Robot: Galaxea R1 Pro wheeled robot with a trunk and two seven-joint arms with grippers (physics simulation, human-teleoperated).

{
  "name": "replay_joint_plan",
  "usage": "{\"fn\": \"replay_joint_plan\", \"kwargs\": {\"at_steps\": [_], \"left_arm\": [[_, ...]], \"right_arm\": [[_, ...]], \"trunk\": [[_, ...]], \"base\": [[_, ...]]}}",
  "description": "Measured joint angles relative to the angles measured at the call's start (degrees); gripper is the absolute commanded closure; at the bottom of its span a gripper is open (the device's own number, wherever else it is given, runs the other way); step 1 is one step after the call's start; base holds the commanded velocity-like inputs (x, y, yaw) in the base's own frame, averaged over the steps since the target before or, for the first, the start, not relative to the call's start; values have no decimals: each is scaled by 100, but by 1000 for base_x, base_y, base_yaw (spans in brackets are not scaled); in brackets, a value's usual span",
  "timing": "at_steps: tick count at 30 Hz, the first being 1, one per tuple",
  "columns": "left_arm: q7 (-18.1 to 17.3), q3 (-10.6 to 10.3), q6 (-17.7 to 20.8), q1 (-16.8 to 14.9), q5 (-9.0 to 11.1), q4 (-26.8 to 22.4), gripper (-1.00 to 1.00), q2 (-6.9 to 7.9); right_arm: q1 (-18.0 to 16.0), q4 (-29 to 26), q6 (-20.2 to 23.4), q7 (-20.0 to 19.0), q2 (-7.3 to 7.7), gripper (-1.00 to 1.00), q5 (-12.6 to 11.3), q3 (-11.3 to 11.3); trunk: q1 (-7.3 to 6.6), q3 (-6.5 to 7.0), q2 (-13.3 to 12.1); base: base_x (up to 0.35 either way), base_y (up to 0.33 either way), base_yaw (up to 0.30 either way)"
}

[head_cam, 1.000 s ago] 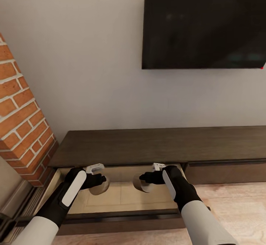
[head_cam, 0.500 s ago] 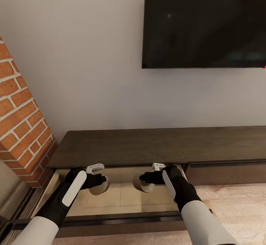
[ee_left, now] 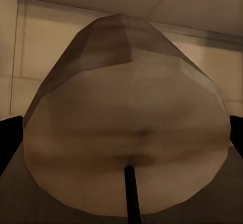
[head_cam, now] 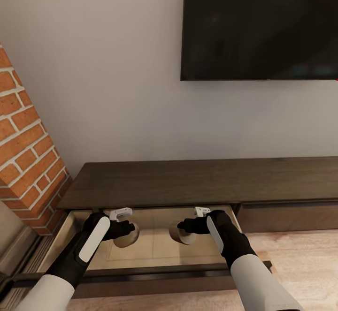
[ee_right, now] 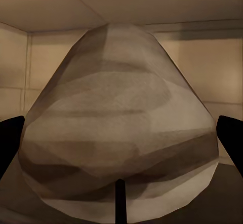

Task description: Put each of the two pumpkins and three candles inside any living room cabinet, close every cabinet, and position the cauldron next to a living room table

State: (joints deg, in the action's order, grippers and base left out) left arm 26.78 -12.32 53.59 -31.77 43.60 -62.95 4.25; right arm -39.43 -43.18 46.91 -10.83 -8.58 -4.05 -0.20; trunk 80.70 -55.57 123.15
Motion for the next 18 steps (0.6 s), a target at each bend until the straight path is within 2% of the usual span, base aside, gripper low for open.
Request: {"fn": "replay_joint_plan", "kwargs": {"at_steps": [12,18], "left_arm": [[0,-4,-13,0,6,0,100,-8],[0,-9,-17,0,6,0,100,-9]], "right_arm": [[0,56,78,86,7,100,-11,-16],[0,70,64,449,-2,100,-12,-32]], "trunk": [[264,-215,481],[396,-323,722]], "base": [[0,0,0],[0,0,0]]}}
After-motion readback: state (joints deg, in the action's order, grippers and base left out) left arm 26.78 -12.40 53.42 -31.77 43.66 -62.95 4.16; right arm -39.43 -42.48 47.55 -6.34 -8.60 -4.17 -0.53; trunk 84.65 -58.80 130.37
